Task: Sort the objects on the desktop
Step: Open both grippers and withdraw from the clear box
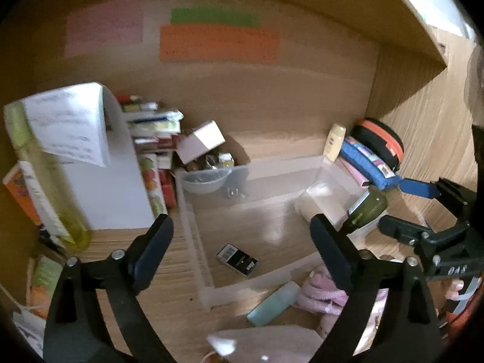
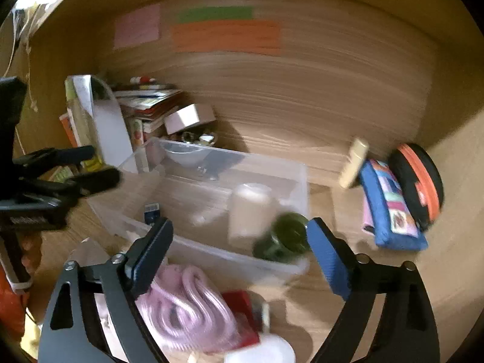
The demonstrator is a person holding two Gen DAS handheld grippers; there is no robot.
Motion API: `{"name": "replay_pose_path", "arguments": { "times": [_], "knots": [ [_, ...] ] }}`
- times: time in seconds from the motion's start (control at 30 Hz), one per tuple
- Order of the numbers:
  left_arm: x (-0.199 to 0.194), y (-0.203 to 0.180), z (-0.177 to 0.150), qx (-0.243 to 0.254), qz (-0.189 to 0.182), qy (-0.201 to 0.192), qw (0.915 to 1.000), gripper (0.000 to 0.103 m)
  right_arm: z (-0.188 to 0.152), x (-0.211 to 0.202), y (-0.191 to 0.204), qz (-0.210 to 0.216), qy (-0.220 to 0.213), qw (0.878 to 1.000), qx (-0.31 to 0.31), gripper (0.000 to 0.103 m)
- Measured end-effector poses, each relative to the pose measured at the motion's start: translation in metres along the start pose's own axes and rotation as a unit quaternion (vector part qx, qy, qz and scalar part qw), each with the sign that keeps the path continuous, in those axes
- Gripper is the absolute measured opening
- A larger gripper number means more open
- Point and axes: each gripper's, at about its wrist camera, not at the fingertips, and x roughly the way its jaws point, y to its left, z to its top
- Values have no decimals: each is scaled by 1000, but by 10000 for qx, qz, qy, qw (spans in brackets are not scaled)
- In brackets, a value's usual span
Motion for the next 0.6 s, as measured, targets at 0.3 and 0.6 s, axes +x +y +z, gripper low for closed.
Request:
{"name": "replay_pose_path", "arguments": {
  "times": [0.3, 0.6],
  "knots": [
    [-36, 7, -20, -39, 142, 47, 9999, 97, -32, -21, -38, -256, 92, 9992, 294, 92],
    [-48, 6, -54, 138, 475, 412, 9979, 97, -69, -34, -63, -466, 398, 9976, 311, 92]
  ]
}}
